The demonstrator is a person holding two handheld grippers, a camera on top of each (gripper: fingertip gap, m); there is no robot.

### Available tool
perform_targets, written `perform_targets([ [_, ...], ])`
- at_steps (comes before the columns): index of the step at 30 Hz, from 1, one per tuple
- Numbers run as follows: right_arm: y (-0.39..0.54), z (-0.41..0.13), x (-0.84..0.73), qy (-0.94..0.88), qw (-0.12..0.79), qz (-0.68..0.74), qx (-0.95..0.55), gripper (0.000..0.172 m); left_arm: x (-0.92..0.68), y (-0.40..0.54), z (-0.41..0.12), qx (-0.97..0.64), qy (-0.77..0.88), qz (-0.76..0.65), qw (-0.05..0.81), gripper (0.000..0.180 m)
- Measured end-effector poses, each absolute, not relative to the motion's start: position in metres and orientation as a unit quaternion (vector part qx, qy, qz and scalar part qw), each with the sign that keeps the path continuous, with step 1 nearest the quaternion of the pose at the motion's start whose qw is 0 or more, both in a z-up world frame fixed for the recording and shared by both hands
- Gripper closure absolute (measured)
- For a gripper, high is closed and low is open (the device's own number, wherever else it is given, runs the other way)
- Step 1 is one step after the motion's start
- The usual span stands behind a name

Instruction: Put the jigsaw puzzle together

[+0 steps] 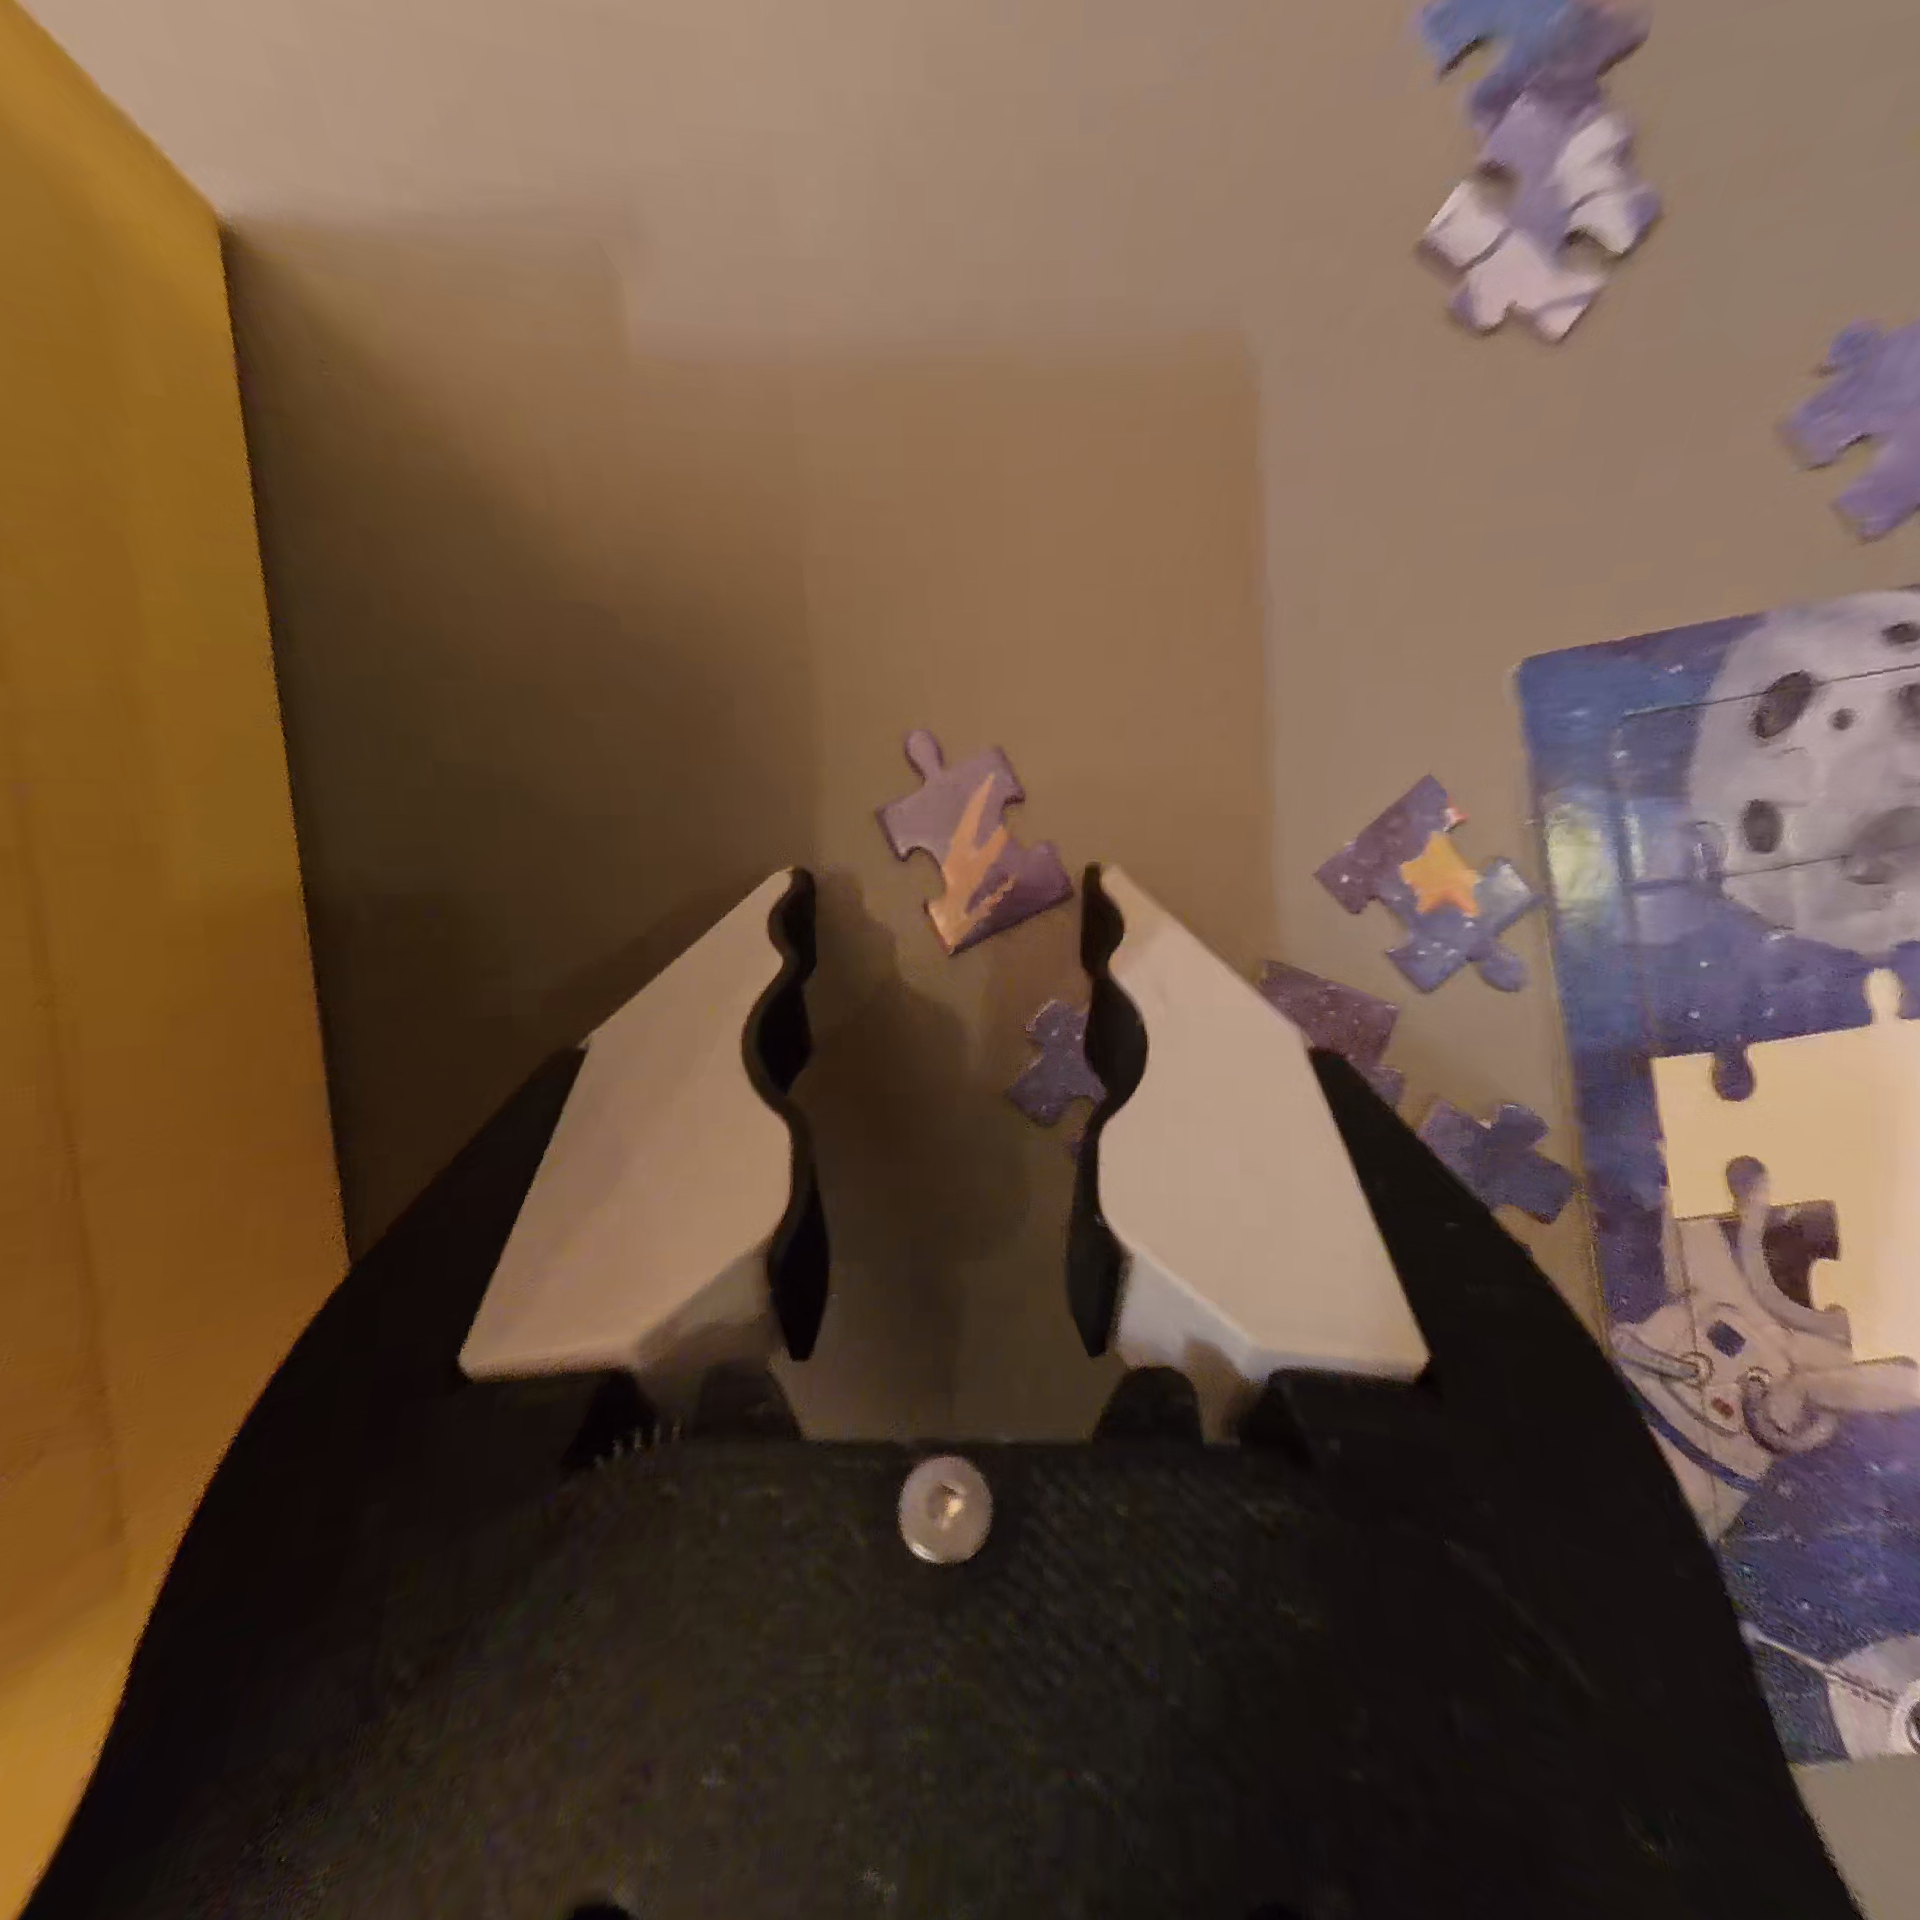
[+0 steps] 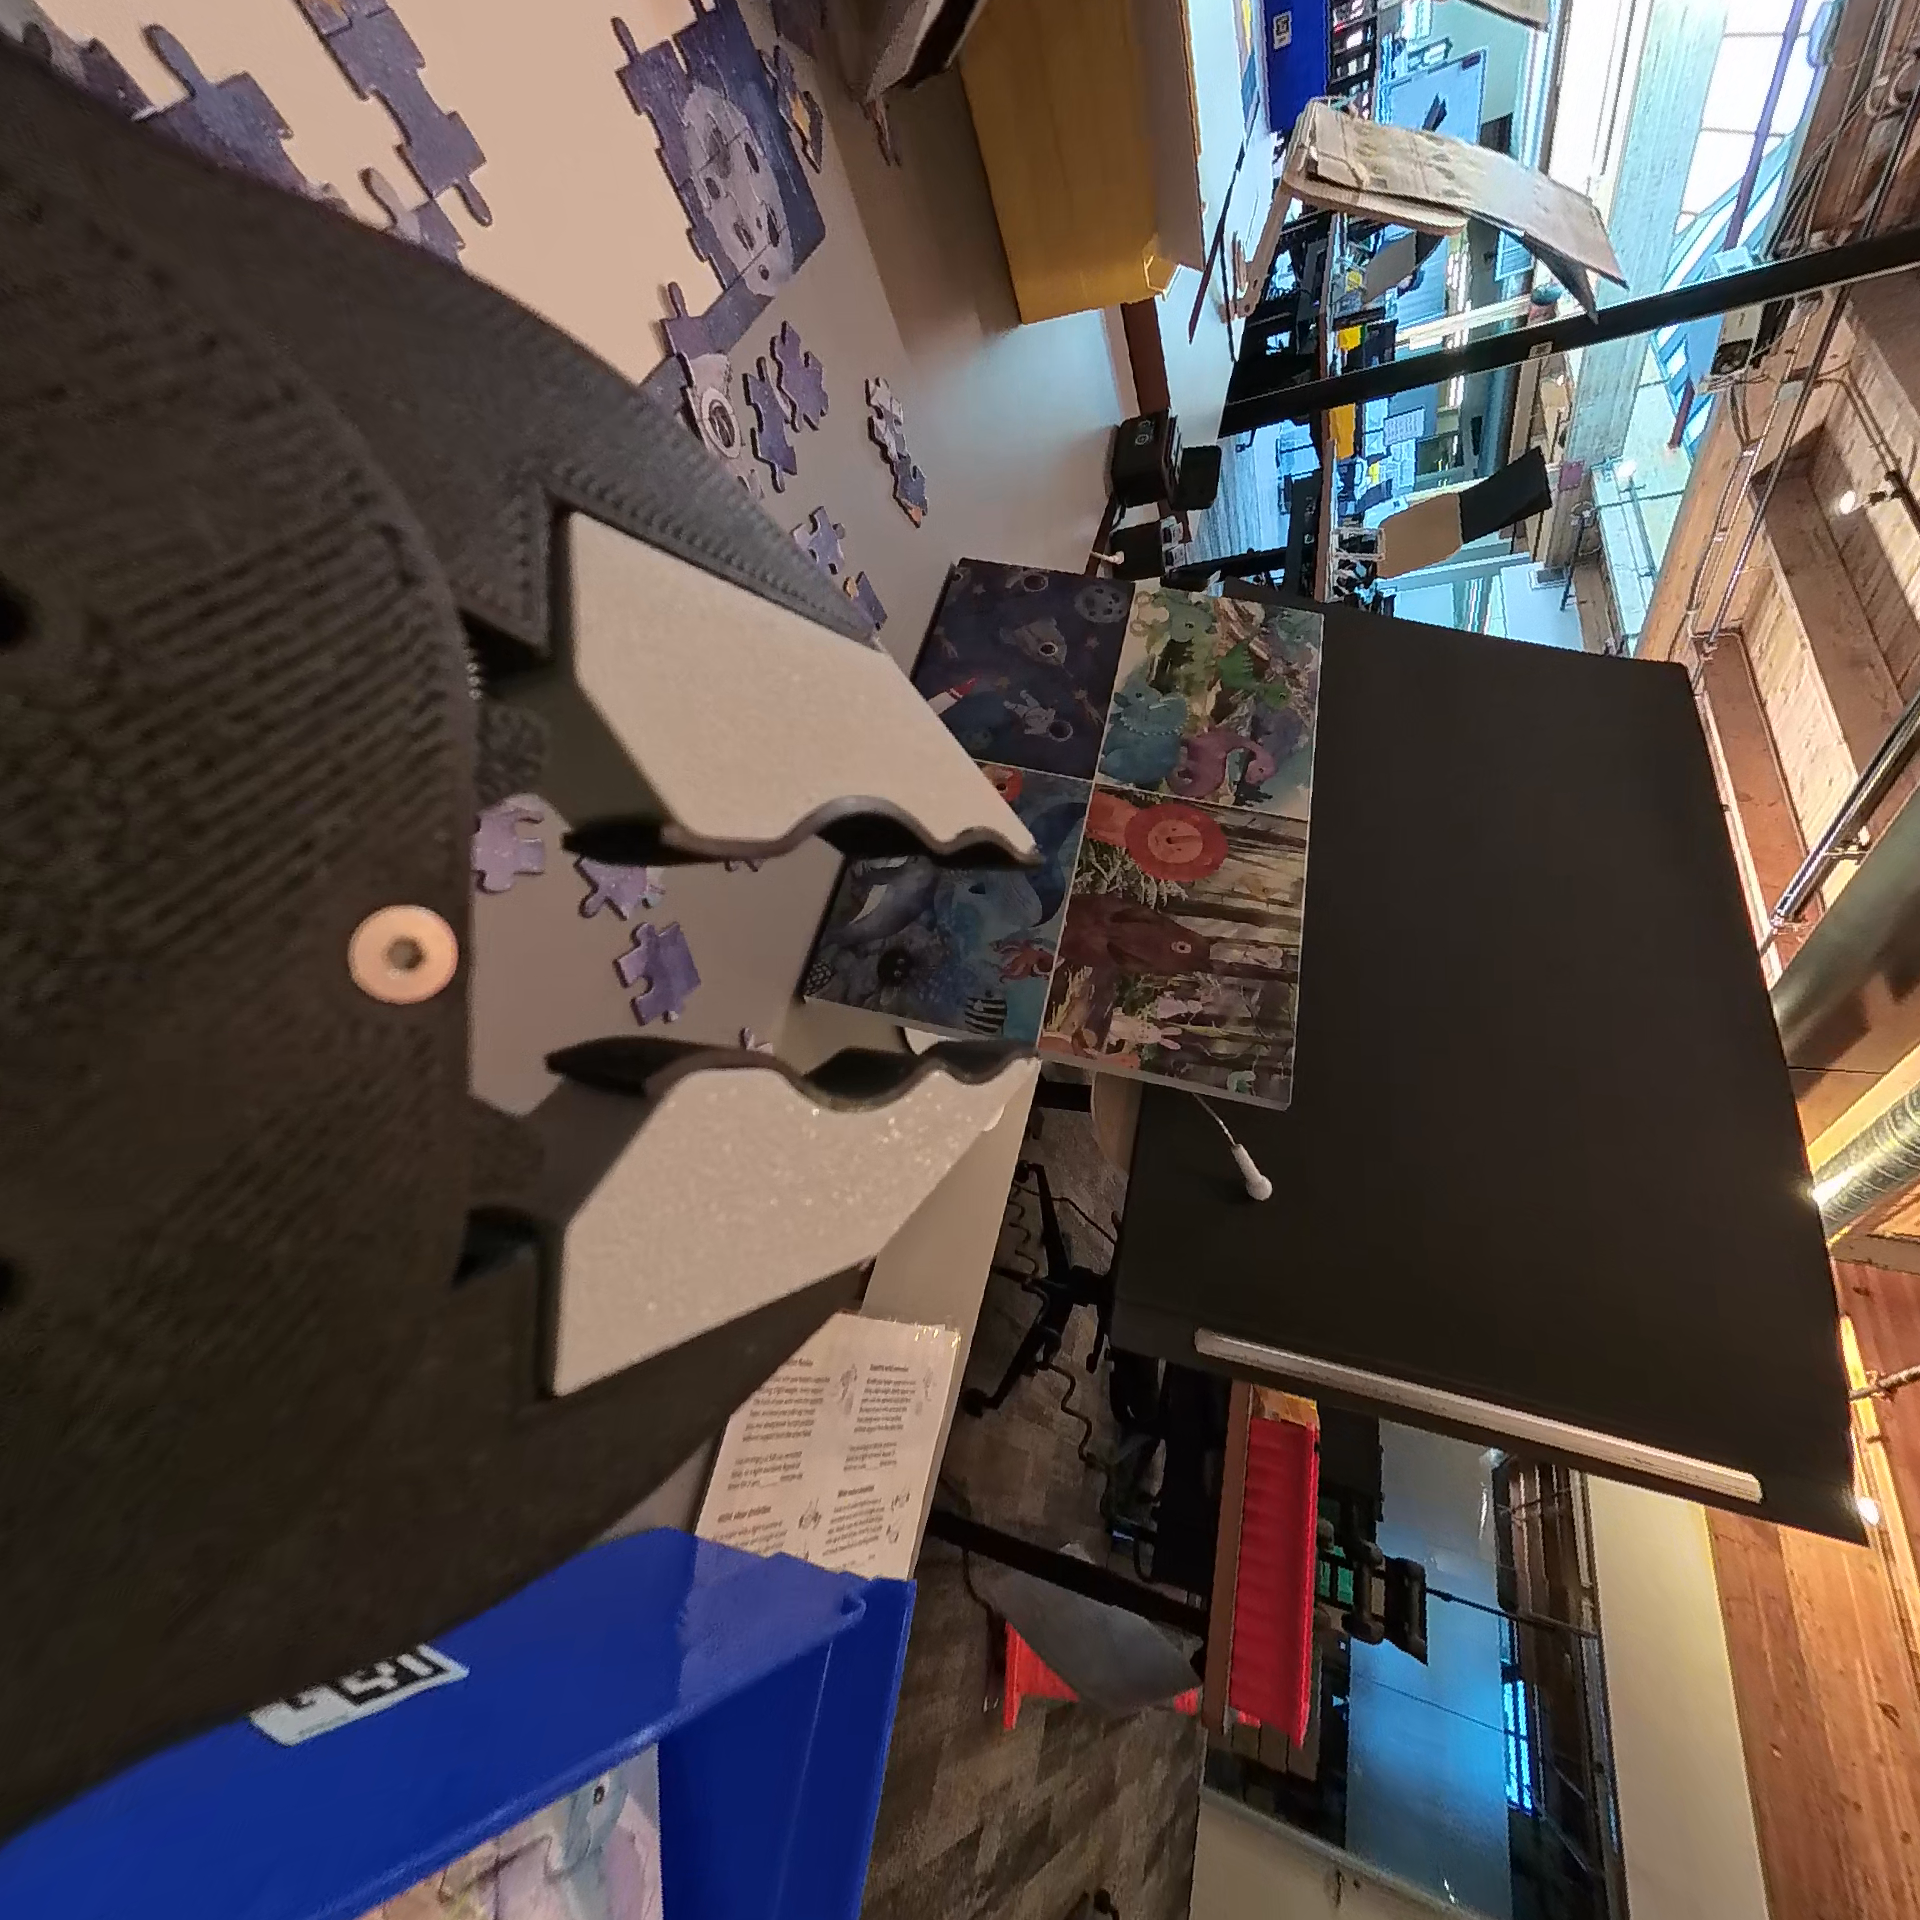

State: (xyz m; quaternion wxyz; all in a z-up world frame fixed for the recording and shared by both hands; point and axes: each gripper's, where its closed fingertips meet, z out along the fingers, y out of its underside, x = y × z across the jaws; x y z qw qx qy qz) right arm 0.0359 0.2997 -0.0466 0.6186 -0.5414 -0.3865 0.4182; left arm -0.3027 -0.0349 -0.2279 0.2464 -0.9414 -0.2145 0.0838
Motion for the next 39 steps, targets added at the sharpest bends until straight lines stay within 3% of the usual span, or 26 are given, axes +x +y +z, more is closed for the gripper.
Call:
perform_targets([
  [5, 0.3, -0.046, 0.037, -0.384, 0.619, 0.421, -0.541, 0.142, -0.296, -0.028, -0.228, -0.939, -0.214, 0.053, 0.266, 0.159],
  [14, 0.3, -0.046, 0.037, -0.384, 0.619, 0.42, -0.541, 0.141, -0.278, -0.018, -0.21, -0.94, -0.172, 0.028, 0.292, 0.16],
  [21, 0.297, -0.047, 0.034, -0.39, 0.617, 0.42, -0.54, 0.141, -0.168, 0.03, -0.168, -0.93, 0.032, -0.054, 0.363, 0.16],
  [29, 0.294, -0.041, 0.036, -0.387, 0.621, 0.425, -0.533, 0.142, -0.045, 0.034, -0.204, -0.889, 0.294, -0.15, 0.316, 0.16],
  [39, 0.288, -0.039, 0.033, -0.391, 0.619, 0.431, -0.528, 0.141, -0.038, 0.022, -0.22, -0.885, 0.32, -0.179, 0.286, 0.143],
])
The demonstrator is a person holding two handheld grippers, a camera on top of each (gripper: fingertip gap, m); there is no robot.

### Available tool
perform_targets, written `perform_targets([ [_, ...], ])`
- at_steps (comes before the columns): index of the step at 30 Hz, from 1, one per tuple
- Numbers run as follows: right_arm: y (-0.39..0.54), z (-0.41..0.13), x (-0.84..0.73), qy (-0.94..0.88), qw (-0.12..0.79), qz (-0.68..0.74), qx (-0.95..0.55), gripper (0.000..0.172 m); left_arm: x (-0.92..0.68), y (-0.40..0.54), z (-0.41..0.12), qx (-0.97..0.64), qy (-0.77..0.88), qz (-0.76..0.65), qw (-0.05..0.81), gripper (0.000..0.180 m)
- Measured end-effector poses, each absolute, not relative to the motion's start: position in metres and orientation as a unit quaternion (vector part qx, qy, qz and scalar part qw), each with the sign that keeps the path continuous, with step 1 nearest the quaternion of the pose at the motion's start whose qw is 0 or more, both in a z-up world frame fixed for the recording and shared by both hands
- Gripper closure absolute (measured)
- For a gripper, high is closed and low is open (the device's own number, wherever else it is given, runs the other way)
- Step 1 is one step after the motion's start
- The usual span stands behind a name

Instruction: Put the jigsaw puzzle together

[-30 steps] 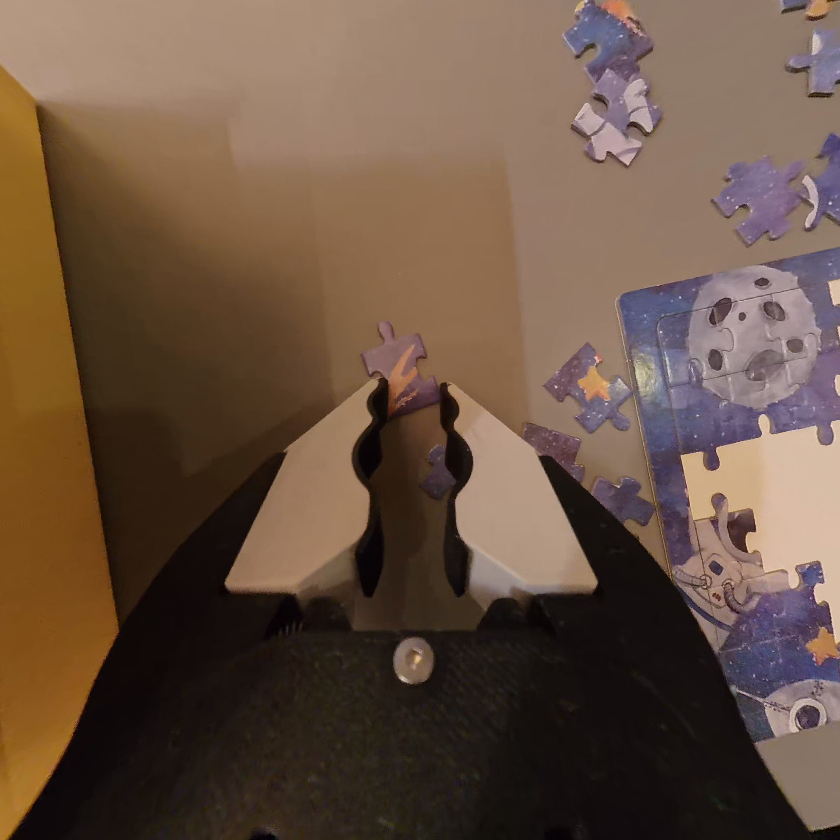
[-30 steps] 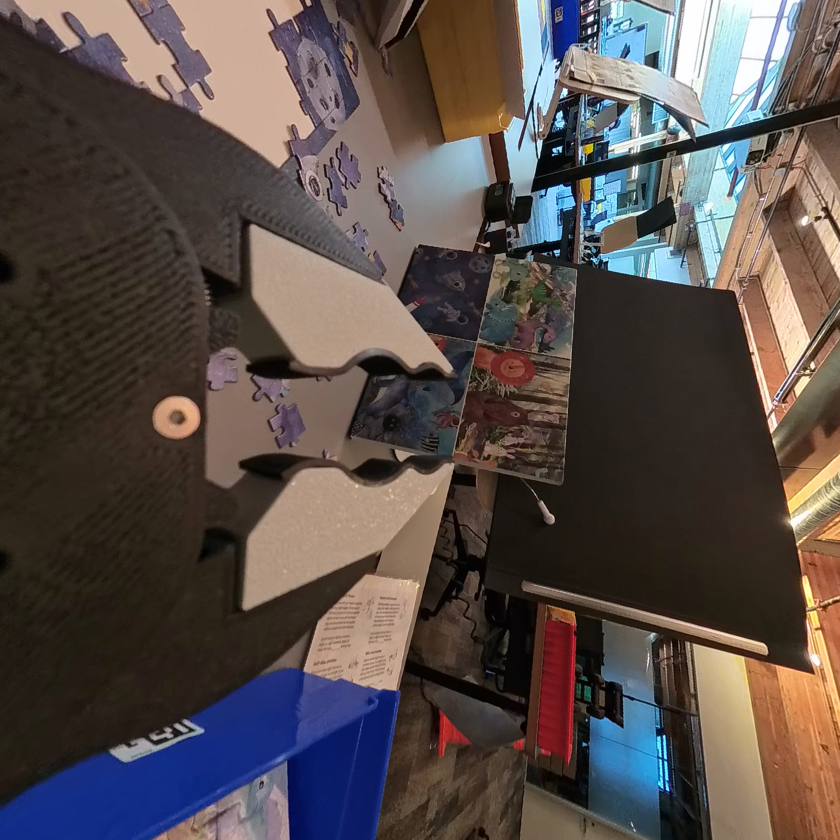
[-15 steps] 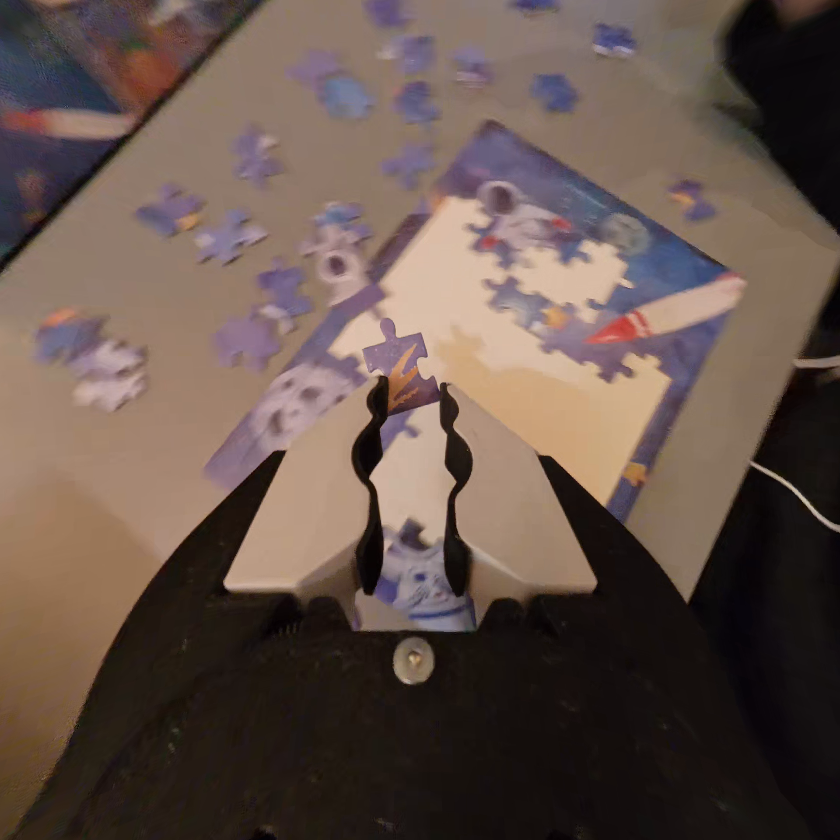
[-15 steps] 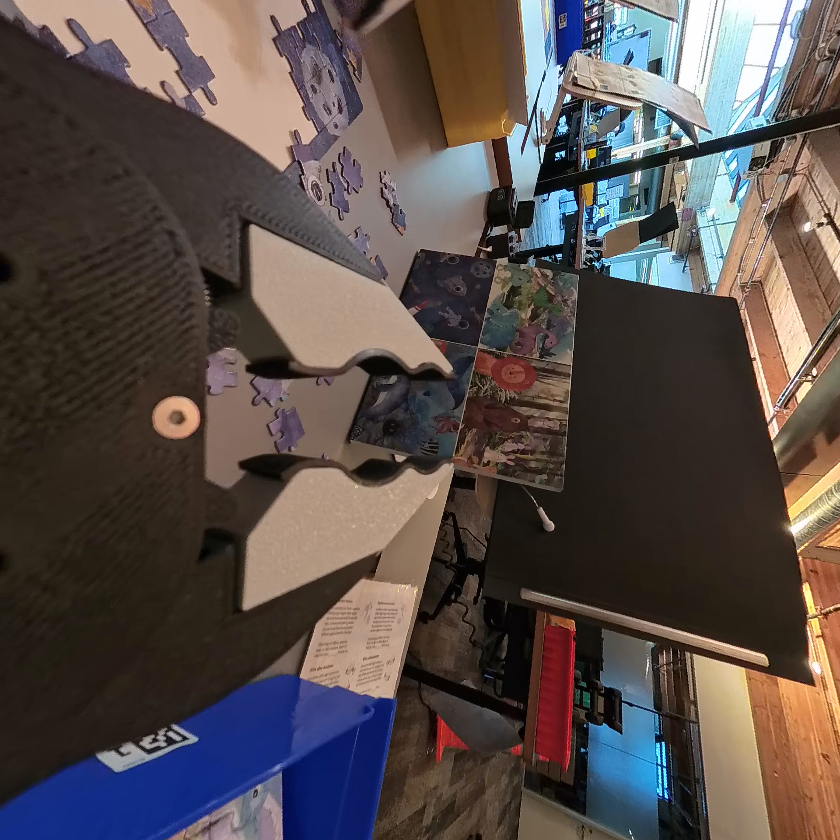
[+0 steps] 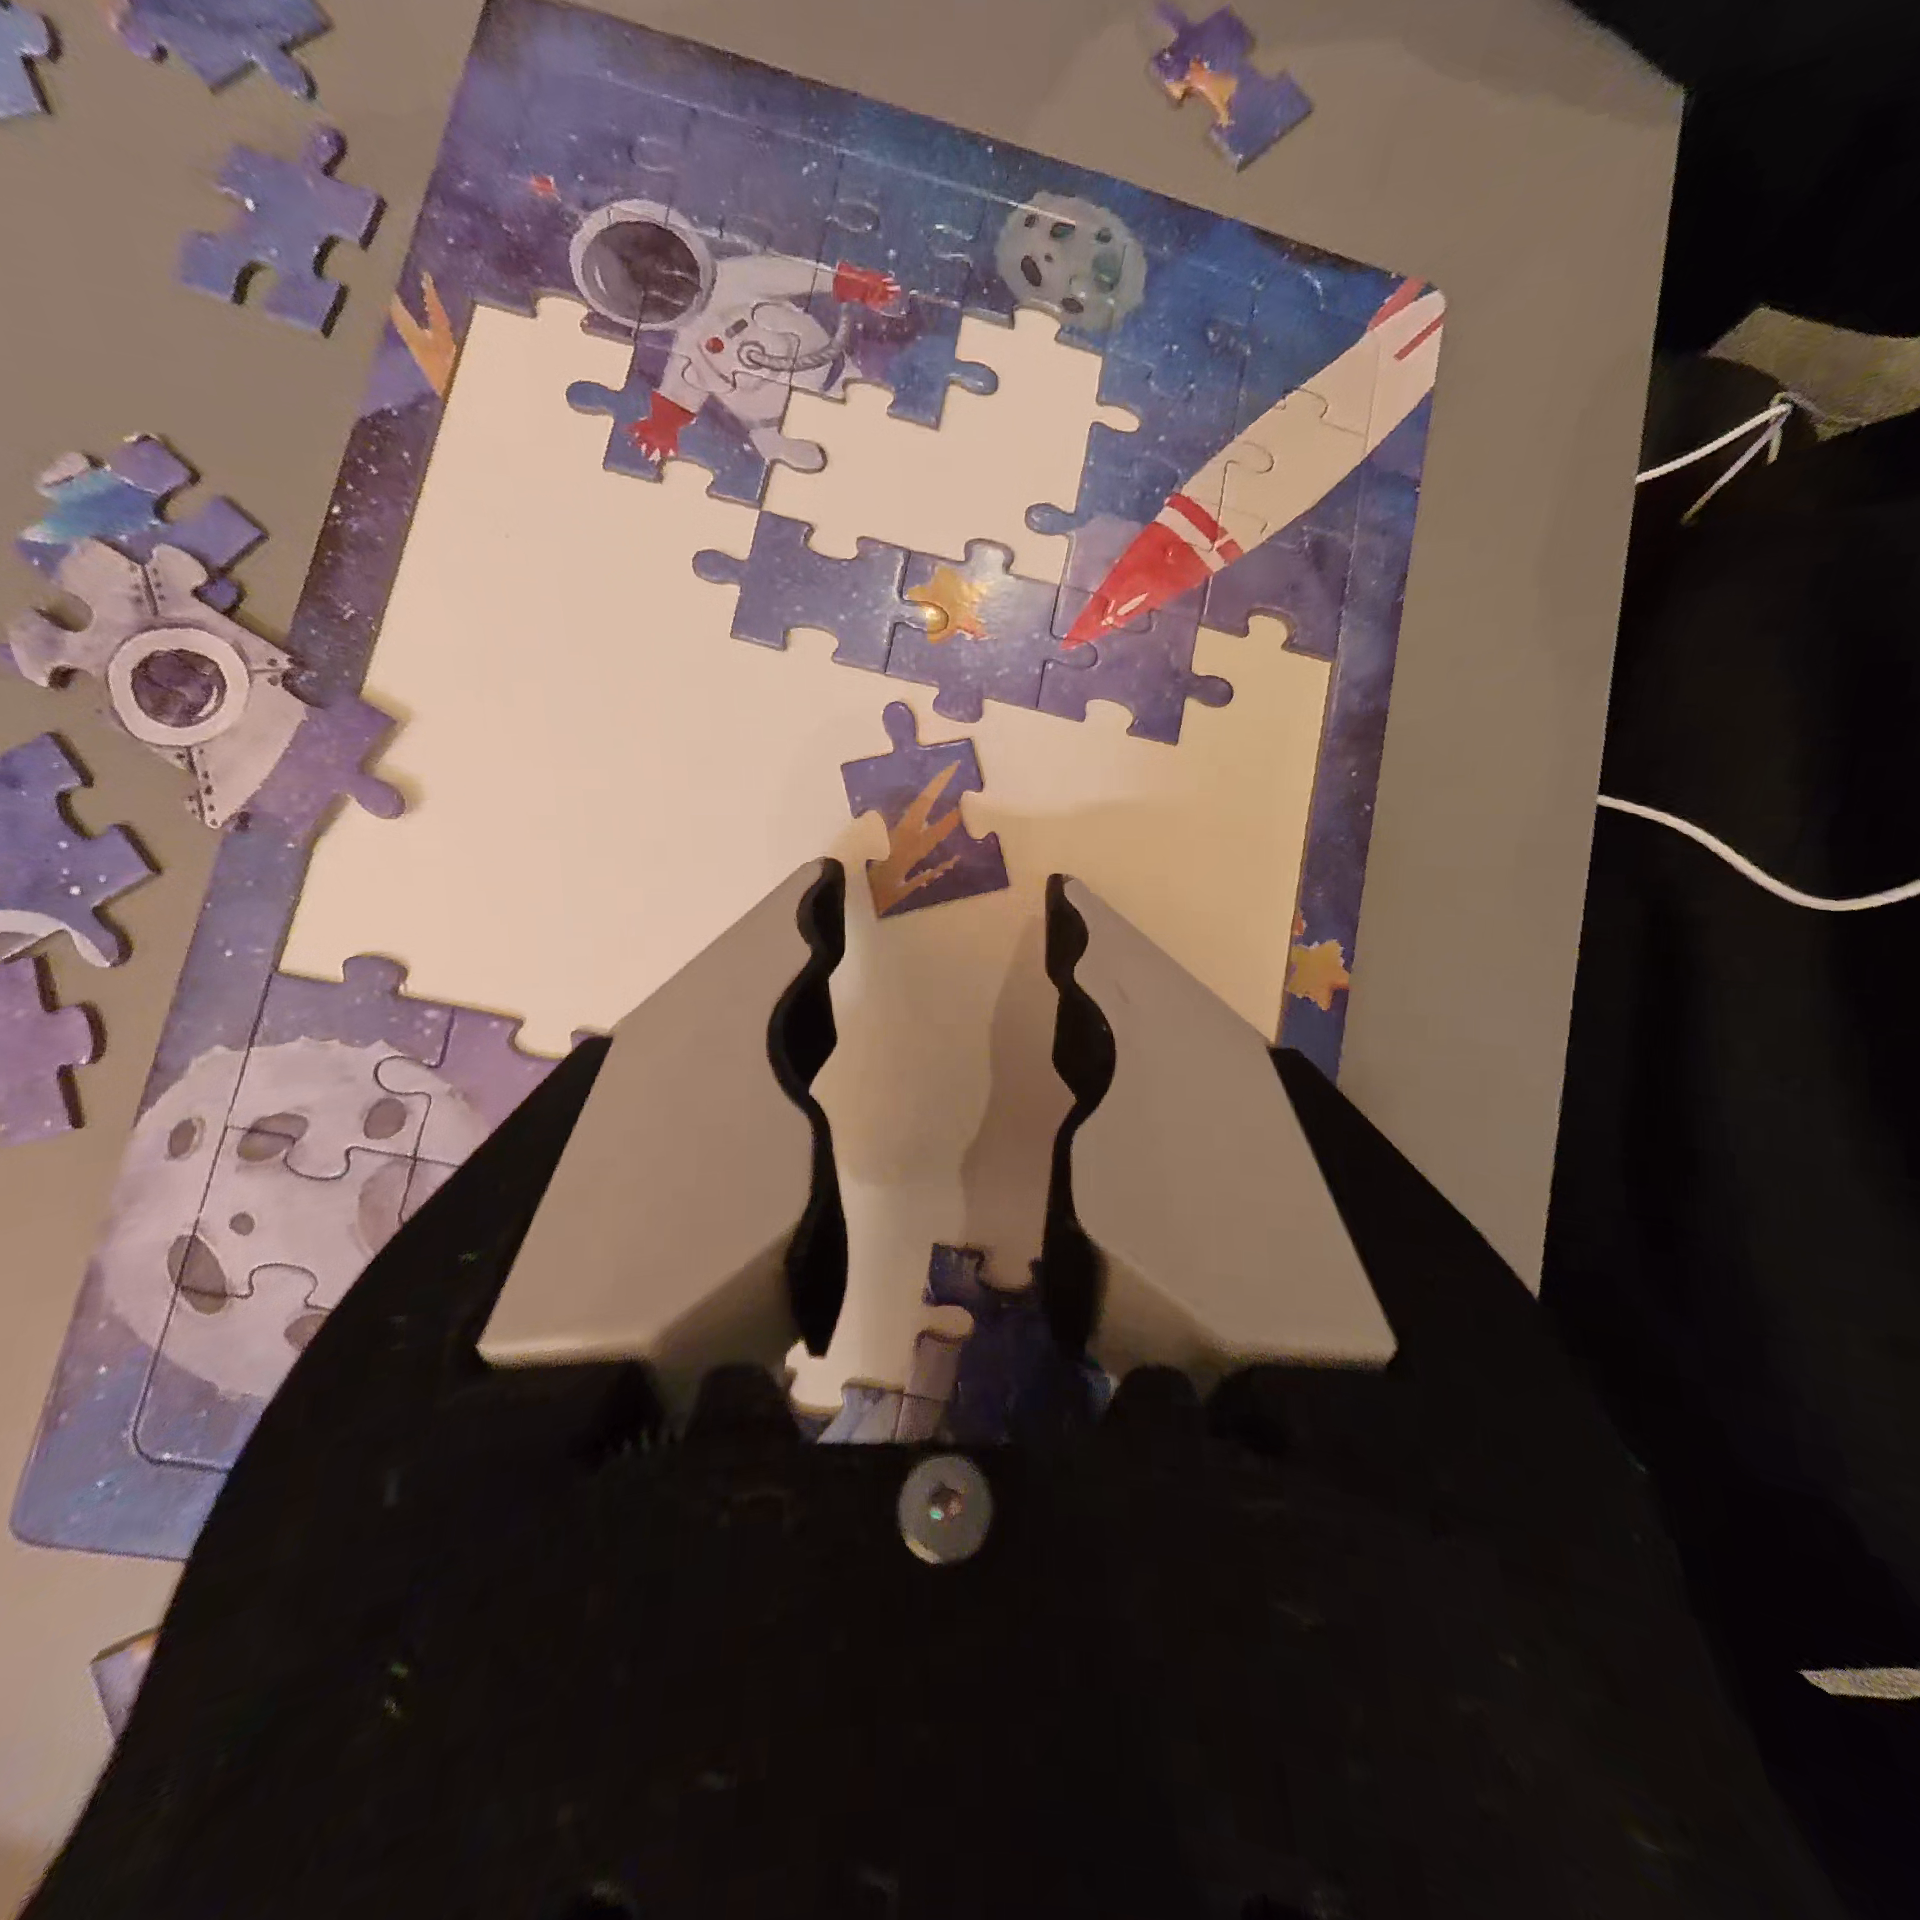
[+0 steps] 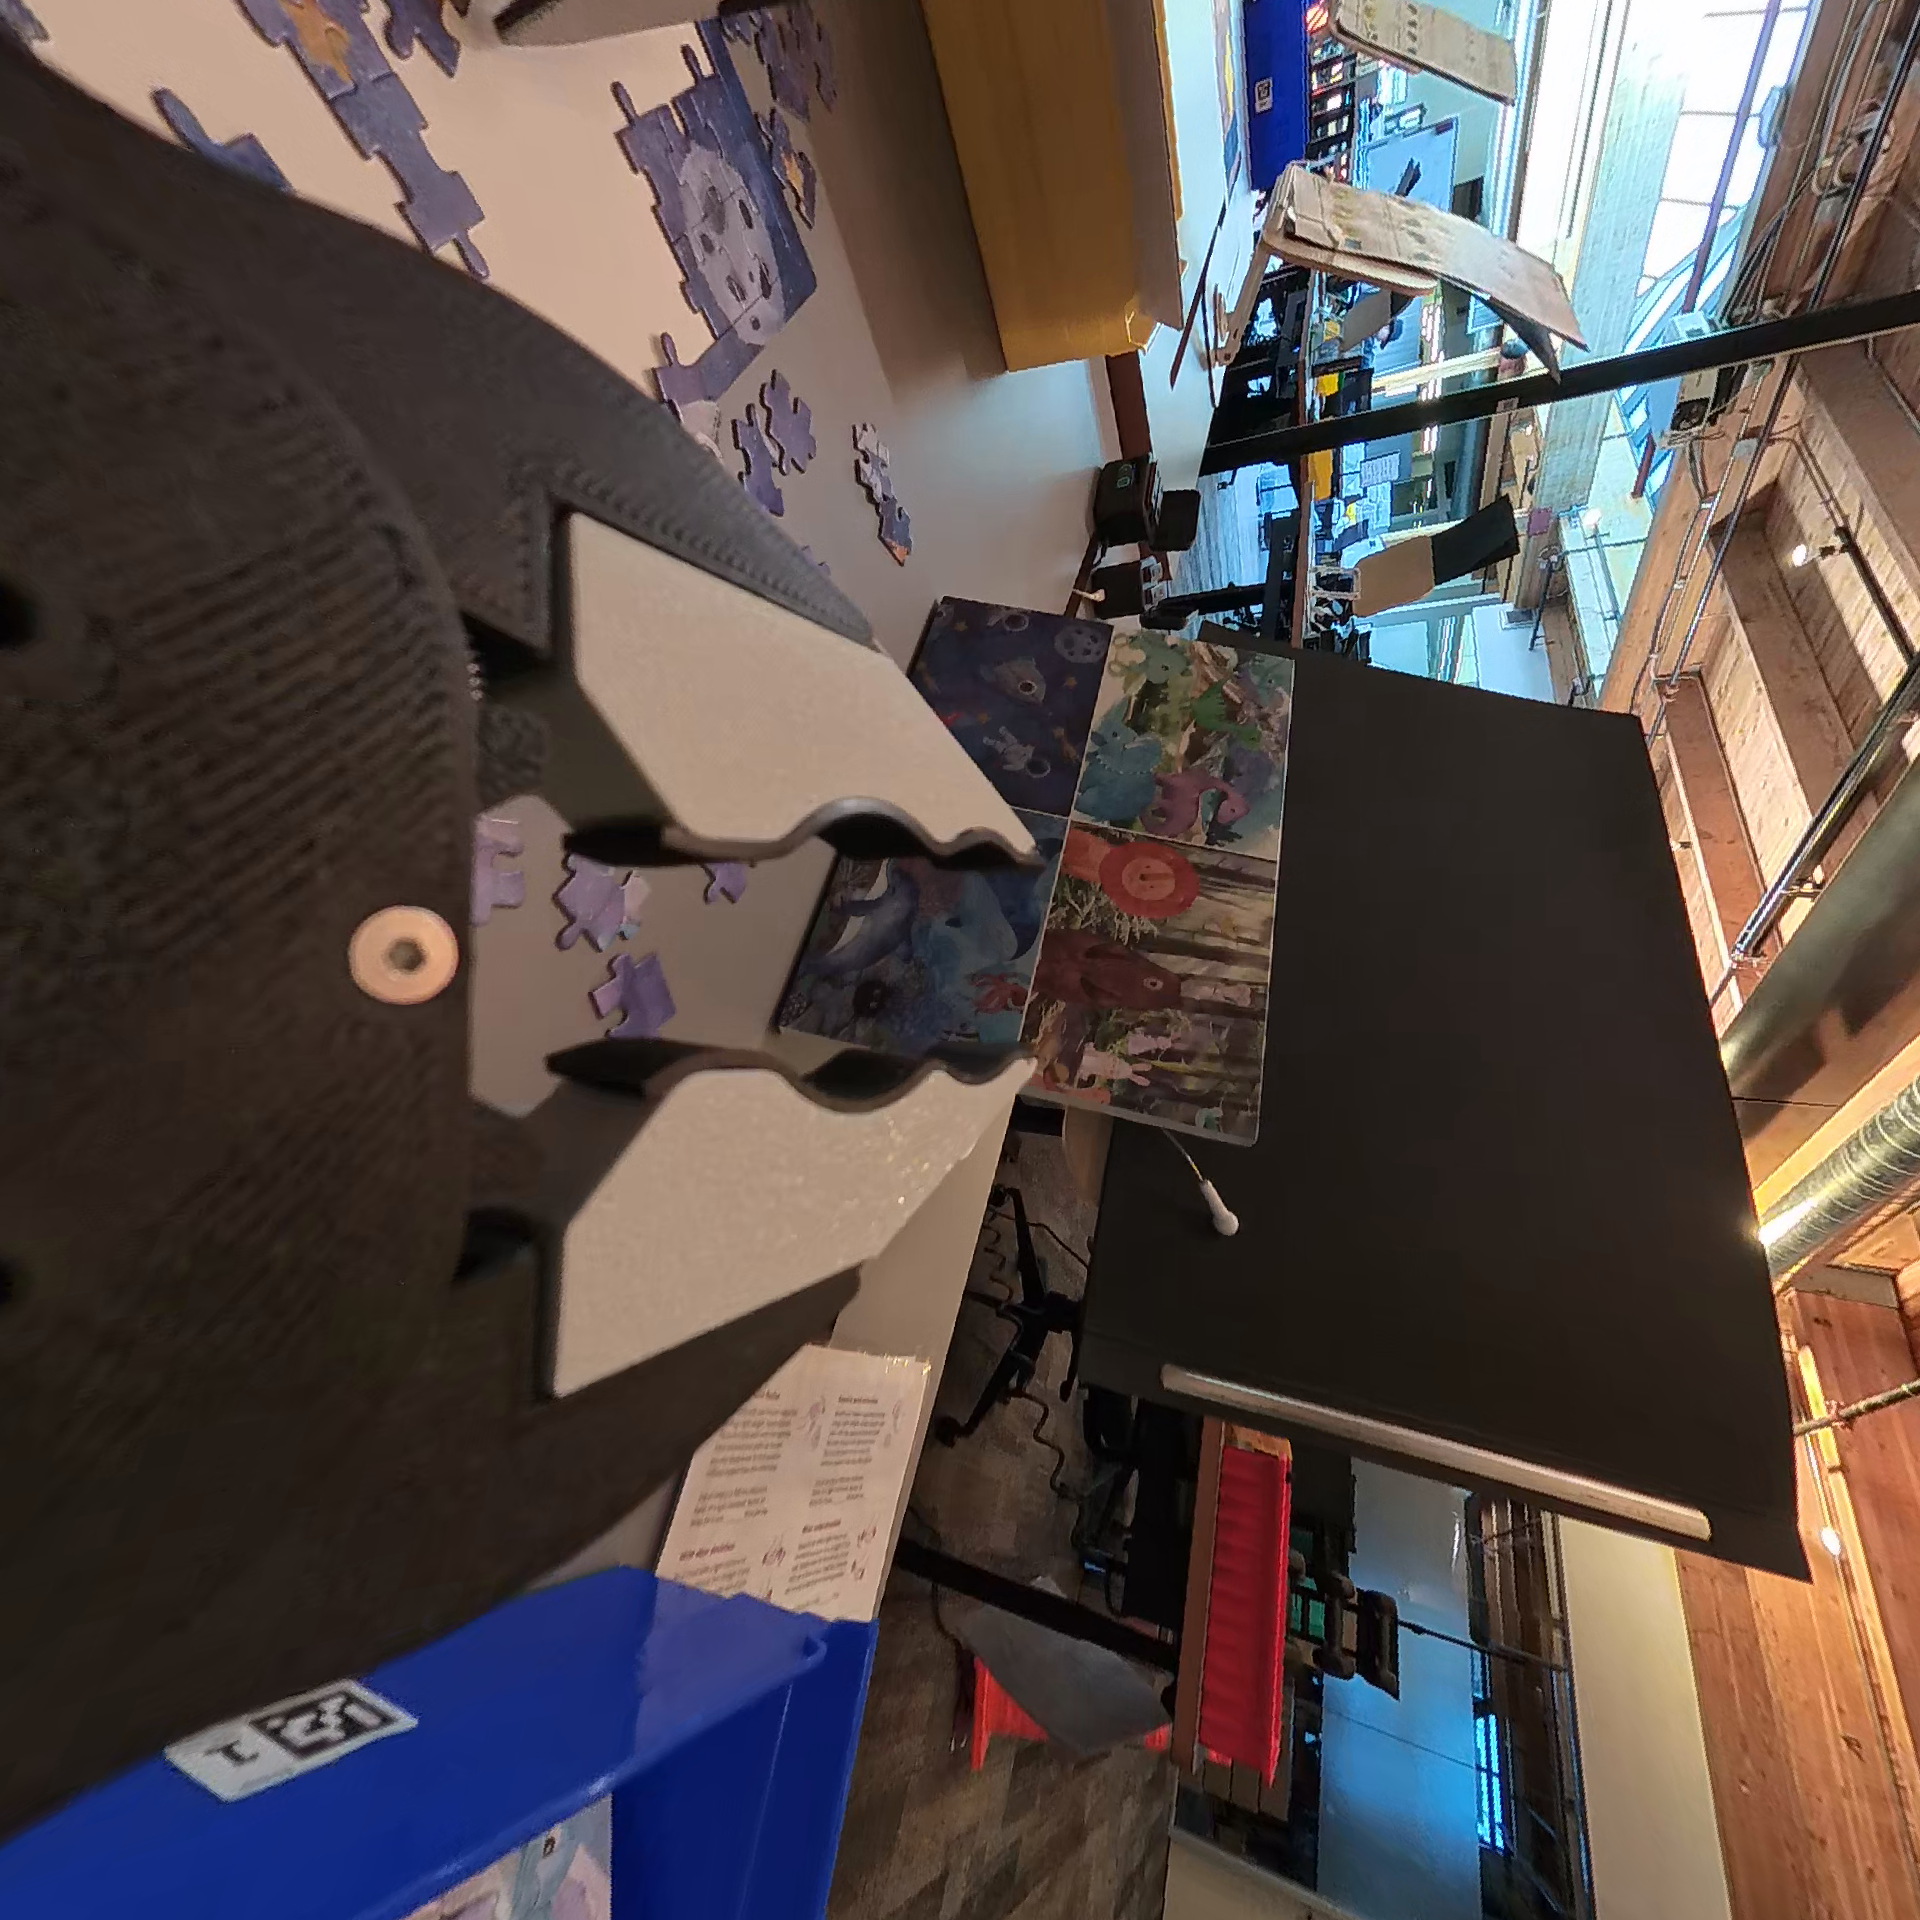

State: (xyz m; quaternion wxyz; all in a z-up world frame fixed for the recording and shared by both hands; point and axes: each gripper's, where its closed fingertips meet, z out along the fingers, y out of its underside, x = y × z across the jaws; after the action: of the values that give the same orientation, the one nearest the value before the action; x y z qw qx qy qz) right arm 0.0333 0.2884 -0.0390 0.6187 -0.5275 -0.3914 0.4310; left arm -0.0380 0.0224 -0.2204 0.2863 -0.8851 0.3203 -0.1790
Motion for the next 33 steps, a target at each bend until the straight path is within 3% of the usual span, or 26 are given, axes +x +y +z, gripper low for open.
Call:
perform_targets([
  [14, 0.283, -0.046, 0.026, -0.404, 0.608, 0.433, -0.529, 0.141, -0.042, 0.025, -0.222, -0.889, 0.316, -0.163, 0.288, 0.142],
  [22, 0.238, -0.068, -0.007, -0.494, 0.549, 0.45, -0.502, 0.135, -0.142, 0.05, -0.156, -0.863, 0.134, -0.093, 0.478, 0.158],
  [28, 0.17, -0.115, -0.038, -0.636, 0.464, 0.427, -0.444, 0.131, -0.211, 0.049, -0.168, -0.861, 0.031, 0.003, 0.508, 0.18],
  [33, 0.131, -0.14, -0.047, -0.696, 0.419, 0.413, -0.411, 0.131, -0.231, 0.045, -0.17, -0.851, -0.002, 0.021, 0.525, 0.18],
])
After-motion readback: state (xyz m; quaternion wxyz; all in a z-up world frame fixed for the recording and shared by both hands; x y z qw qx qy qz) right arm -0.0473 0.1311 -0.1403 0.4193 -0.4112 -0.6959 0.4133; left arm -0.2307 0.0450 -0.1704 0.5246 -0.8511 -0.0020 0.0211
